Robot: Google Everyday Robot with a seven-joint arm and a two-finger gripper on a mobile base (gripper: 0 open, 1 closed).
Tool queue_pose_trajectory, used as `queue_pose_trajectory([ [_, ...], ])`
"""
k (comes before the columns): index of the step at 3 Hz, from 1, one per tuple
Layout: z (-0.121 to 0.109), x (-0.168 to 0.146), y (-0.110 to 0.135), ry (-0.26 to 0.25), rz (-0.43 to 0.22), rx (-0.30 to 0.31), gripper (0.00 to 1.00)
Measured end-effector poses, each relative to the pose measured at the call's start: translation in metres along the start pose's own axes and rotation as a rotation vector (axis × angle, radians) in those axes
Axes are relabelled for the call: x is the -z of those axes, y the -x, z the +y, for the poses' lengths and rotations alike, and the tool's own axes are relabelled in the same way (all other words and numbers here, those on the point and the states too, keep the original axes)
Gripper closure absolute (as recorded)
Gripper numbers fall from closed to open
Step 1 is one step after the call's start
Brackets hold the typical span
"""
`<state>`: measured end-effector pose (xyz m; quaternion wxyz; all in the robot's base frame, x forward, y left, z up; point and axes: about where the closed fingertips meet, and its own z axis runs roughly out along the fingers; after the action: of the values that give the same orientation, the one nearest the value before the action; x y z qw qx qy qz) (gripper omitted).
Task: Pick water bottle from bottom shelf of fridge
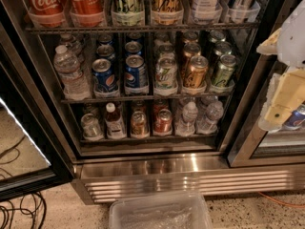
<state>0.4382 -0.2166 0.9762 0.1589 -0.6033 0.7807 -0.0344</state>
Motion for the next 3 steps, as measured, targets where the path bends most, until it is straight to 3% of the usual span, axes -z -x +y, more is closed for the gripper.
queue_pose_trajectory([
  [1, 0.000, 0.000, 0.000, 0.000, 0.000, 0.000, 0.00],
  [2, 0.000, -0.011, 0.006, 0.008, -0.052, -0.013, 0.00],
  [3, 0.018, -0.046, 0.014, 0.044, -0.168, -0.093, 0.00],
])
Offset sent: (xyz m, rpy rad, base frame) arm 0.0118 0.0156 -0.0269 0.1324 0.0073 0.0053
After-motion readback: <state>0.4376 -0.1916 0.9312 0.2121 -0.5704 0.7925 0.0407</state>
